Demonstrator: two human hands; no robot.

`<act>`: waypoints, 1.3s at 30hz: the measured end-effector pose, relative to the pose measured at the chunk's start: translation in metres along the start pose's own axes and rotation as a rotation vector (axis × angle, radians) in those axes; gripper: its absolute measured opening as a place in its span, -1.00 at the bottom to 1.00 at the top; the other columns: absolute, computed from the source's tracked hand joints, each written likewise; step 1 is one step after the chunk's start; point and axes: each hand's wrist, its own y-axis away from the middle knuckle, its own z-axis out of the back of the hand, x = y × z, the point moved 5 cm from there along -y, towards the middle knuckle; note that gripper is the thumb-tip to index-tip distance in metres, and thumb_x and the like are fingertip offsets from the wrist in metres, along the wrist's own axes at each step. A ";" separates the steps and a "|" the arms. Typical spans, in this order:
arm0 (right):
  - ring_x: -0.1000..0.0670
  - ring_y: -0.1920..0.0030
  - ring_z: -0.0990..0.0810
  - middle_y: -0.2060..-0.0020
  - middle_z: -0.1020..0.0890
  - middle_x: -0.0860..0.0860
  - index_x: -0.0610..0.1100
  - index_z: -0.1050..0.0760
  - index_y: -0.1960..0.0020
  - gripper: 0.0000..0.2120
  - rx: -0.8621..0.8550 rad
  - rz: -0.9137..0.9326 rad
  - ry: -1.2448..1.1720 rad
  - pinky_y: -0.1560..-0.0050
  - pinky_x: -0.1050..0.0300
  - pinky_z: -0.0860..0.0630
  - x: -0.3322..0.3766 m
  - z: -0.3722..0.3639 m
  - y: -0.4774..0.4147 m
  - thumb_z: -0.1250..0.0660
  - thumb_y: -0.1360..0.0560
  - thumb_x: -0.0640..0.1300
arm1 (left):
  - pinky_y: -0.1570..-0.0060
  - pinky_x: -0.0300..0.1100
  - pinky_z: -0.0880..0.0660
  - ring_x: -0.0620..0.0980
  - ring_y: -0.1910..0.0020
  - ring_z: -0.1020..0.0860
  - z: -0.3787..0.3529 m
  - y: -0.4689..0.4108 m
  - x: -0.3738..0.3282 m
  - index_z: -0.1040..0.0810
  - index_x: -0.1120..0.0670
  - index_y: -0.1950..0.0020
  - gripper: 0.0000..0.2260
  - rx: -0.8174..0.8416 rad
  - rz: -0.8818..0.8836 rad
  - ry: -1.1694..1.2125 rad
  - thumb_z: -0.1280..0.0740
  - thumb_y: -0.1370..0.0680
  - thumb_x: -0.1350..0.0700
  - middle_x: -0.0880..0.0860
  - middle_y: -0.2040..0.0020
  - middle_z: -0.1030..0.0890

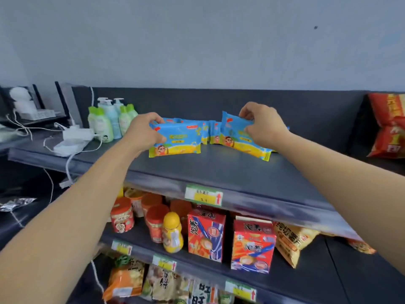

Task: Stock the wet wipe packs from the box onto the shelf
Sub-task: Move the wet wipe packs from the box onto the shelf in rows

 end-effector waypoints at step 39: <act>-0.12 -0.28 -0.30 -0.28 -0.39 -0.05 -0.04 -0.26 -0.41 -0.42 0.153 0.053 0.398 -0.27 -0.01 -0.26 0.026 -0.246 -0.190 -0.24 -0.44 -0.34 | 0.37 -0.34 -0.40 0.03 0.00 -0.48 -0.041 -0.279 0.188 -0.32 0.09 -0.02 -0.72 0.036 -0.004 -0.082 -0.35 -0.49 0.36 0.21 -0.25 -0.43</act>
